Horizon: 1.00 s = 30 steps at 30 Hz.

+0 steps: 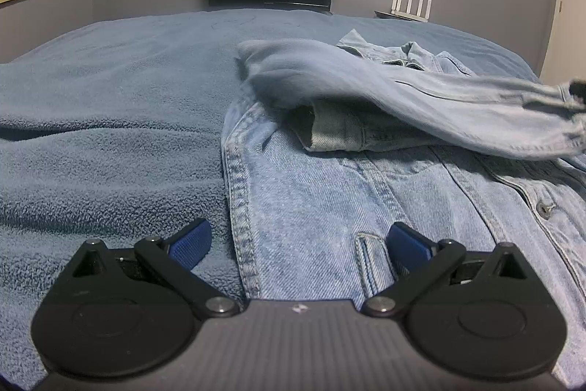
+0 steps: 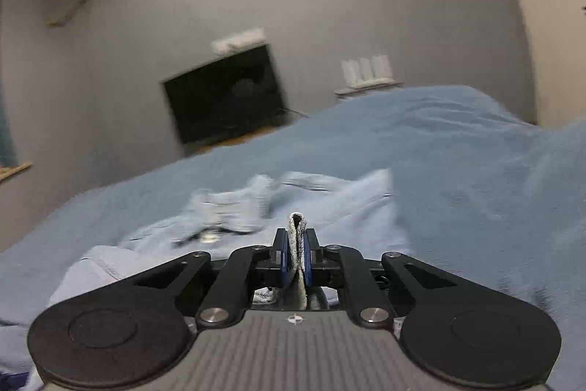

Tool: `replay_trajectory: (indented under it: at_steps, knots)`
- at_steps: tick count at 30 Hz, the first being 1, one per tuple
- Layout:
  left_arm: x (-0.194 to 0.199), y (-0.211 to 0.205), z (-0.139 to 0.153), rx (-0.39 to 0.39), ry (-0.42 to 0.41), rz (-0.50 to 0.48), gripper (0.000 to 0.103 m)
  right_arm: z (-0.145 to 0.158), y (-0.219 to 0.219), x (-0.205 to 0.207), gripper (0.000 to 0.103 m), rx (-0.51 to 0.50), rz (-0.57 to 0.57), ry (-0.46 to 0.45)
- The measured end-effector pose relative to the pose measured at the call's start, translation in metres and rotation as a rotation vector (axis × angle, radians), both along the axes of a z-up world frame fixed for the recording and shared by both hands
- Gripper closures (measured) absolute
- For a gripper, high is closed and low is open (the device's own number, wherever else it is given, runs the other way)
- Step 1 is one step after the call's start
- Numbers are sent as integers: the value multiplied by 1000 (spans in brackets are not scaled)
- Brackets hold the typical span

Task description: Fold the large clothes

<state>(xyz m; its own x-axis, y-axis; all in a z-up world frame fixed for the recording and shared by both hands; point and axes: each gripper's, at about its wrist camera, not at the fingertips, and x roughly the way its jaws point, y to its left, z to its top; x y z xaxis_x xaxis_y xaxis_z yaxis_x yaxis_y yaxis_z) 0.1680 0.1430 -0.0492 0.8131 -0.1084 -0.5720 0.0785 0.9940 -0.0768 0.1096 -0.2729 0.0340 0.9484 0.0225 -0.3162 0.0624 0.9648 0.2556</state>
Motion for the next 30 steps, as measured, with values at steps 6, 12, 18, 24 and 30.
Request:
replay_trajectory:
  at_steps: [6, 12, 18, 24, 30]
  knots:
    - [0, 0, 0, 0, 0, 0, 0, -36, -46, 18, 85, 155, -191, 163]
    - [0, -1, -1, 3, 2, 0, 0, -22, -1, 11, 70, -1, -45, 85]
    - [0, -1, -1, 3, 2, 0, 0, -30, 48, 27, 70, -203, 113, 132]
    - [0, -1, -1, 3, 1, 0, 0, -49, 55, 32, 101, -311, 32, 232]
    - [1, 0, 5, 8, -26, 7, 0, -45, 46, 20, 98, -312, -22, 205]
